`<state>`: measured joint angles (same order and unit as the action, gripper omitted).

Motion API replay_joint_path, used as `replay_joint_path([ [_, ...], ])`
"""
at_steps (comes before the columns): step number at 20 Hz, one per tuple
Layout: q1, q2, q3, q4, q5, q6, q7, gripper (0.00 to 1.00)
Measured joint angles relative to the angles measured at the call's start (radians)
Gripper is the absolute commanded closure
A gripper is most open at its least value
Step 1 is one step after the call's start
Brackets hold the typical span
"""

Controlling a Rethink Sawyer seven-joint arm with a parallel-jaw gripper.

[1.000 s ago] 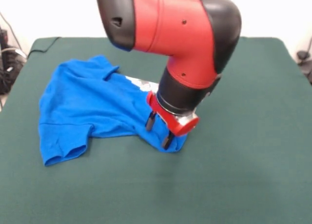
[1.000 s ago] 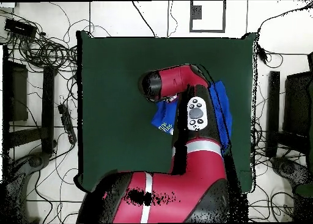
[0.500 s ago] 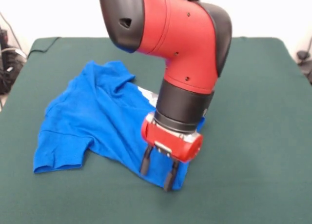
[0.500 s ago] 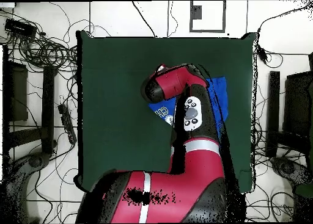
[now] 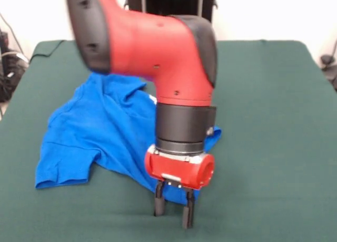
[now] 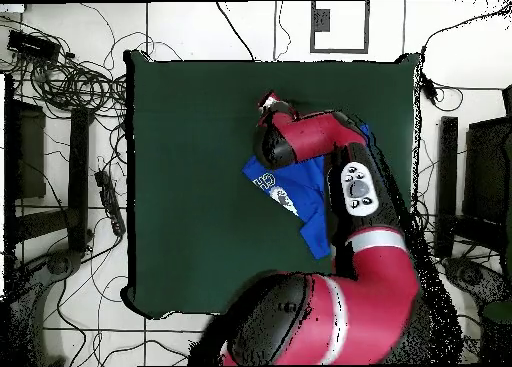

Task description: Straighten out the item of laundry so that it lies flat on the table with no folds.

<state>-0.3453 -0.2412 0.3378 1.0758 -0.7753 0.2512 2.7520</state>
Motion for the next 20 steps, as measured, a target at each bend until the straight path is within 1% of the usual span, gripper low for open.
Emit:
replay_joint_path([
  [1, -0.023, -0.001, 0.029, 0.008, 0.004, 0.011, -0.015, 0.0],
  [2, -0.065, -0.001, 0.082, 0.021, 0.015, 0.035, -0.048, 0.0],
  [4, -0.089, 0.002, 0.115, 0.023, 0.031, 0.064, -0.082, 0.0],
  [6, -0.087, 0.003, 0.119, 0.013, 0.05, 0.103, -0.113, 0.0],
  [9, -0.046, 0.002, 0.087, -0.018, 0.055, 0.16, -0.119, 0.0],
  [11, -0.003, 0.0, 0.047, -0.039, 0.046, 0.186, -0.119, 0.0],
  [12, 0.041, -0.002, 0.002, -0.054, 0.031, 0.2, -0.119, 0.0],
  [14, 0.096, -0.003, -0.052, -0.068, 0.005, 0.21, -0.119, 0.0],
  [18, 0.321, -0.014, -0.251, -0.098, -0.116, 0.235, -0.114, 0.0],
  [19, 0.338, -0.015, -0.266, -0.099, -0.124, 0.238, -0.113, 0.0],
  [20, 0.386, -0.019, -0.305, -0.102, -0.143, 0.244, -0.108, 0.0],
])
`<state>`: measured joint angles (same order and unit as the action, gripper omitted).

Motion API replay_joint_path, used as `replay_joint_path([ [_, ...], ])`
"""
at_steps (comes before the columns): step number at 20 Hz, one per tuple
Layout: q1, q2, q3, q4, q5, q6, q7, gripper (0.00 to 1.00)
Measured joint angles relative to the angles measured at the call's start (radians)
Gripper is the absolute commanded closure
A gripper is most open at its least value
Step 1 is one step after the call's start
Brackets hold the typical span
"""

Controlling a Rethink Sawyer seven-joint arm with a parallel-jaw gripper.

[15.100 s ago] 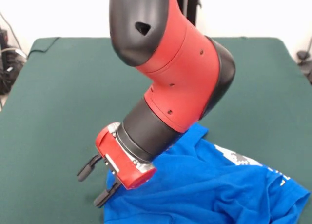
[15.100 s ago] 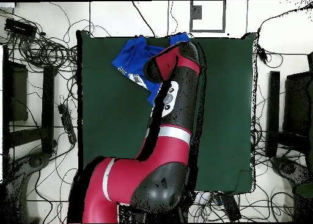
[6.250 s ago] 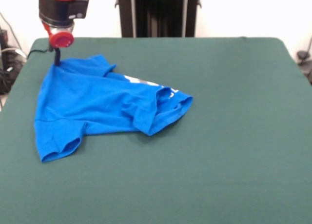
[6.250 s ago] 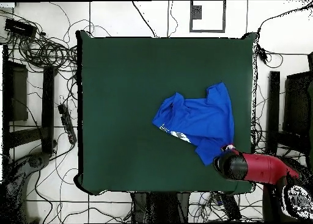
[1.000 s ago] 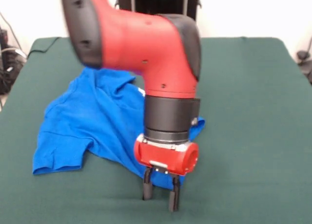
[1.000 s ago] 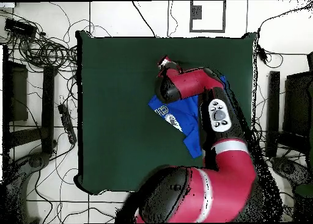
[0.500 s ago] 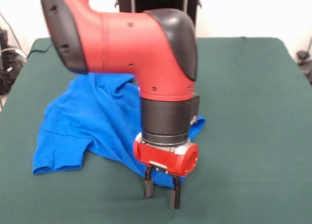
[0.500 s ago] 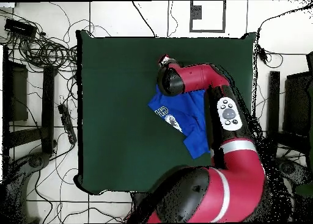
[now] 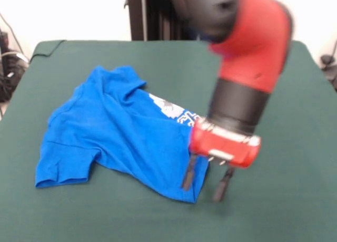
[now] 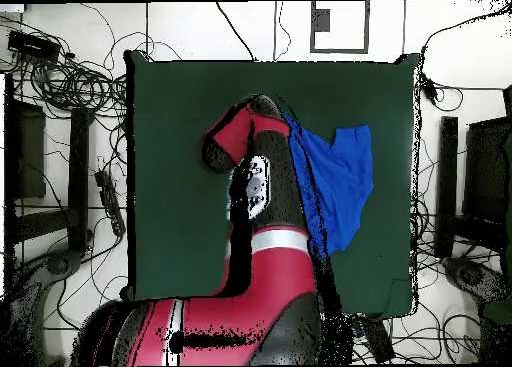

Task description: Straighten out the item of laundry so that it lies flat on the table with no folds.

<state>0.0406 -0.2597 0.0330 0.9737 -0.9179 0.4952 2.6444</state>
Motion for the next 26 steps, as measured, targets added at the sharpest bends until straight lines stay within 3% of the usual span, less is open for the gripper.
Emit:
replay_joint_path([
  [6, 0.139, -0.023, -0.114, -0.005, -0.008, 0.02, 0.026, 0.0],
  [9, 0.147, -0.036, -0.133, -0.005, 0.03, 0.029, 0.027, 0.0],
  [13, 0.127, -0.042, -0.157, -0.005, 0.143, 0.093, 0.028, 0.0],
  [17, 0.109, -0.036, -0.184, -0.005, 0.257, 0.218, 0.028, 0.0],
  [26, 0.08, 0.02, -0.217, -0.005, 0.494, 0.625, 0.028, 0.0],
])
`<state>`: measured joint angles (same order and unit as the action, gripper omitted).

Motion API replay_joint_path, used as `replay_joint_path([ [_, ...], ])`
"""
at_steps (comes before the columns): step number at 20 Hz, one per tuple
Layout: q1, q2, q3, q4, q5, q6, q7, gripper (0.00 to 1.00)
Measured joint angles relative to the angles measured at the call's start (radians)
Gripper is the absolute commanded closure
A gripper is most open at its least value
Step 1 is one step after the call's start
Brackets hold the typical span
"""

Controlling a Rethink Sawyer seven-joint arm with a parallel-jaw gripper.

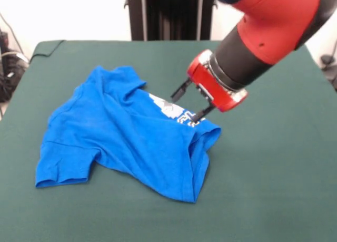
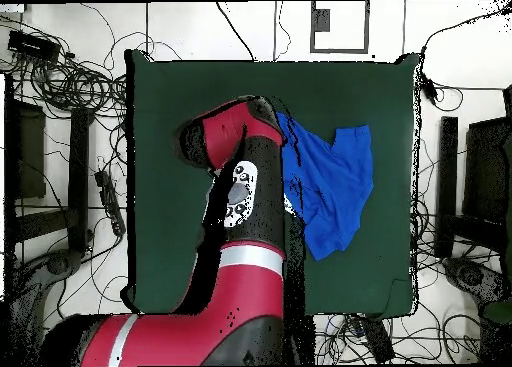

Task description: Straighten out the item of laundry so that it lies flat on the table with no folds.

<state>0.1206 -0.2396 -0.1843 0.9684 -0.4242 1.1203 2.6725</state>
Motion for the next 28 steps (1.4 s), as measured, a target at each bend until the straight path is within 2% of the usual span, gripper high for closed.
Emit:
replay_joint_path([
  [6, -0.027, 0.044, 0.0, 0.0, 0.072, 0.099, 0.0, 0.0],
  [14, -0.038, 0.113, -0.001, 0.012, 0.102, 0.062, 0.0, 0.0],
  [20, -0.026, 0.093, -0.002, 0.028, 0.116, 0.054, 0.0, 0.0],
  [28, 0.04, 0.072, -0.006, 0.004, 0.14, 0.054, 0.0, 0.0],
])
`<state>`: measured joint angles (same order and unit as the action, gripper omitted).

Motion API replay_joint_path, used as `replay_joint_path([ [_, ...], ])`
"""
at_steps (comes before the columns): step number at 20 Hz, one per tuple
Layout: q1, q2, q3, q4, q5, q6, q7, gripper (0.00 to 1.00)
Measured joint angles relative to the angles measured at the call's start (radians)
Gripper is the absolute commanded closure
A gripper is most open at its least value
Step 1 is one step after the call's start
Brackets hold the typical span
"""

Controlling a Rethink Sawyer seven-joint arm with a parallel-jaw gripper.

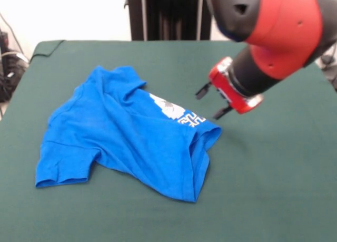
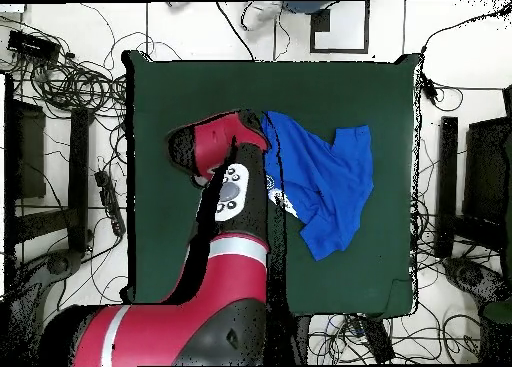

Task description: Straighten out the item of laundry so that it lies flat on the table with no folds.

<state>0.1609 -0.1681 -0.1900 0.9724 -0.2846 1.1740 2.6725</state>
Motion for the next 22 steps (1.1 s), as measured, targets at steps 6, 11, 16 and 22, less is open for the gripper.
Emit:
replay_joint_path([
  [6, 0.042, 0.02, -0.001, -0.053, 0.002, 0.0, 0.0, 0.0],
  [11, 0.056, 0.065, -0.021, -0.107, 0.001, -0.008, 0.0, 0.0],
  [16, 0.063, 0.114, -0.067, -0.156, -0.002, -0.026, 0.001, 0.0],
  [22, 0.084, 0.154, -0.146, -0.195, -0.009, -0.068, 0.009, 0.0],
])
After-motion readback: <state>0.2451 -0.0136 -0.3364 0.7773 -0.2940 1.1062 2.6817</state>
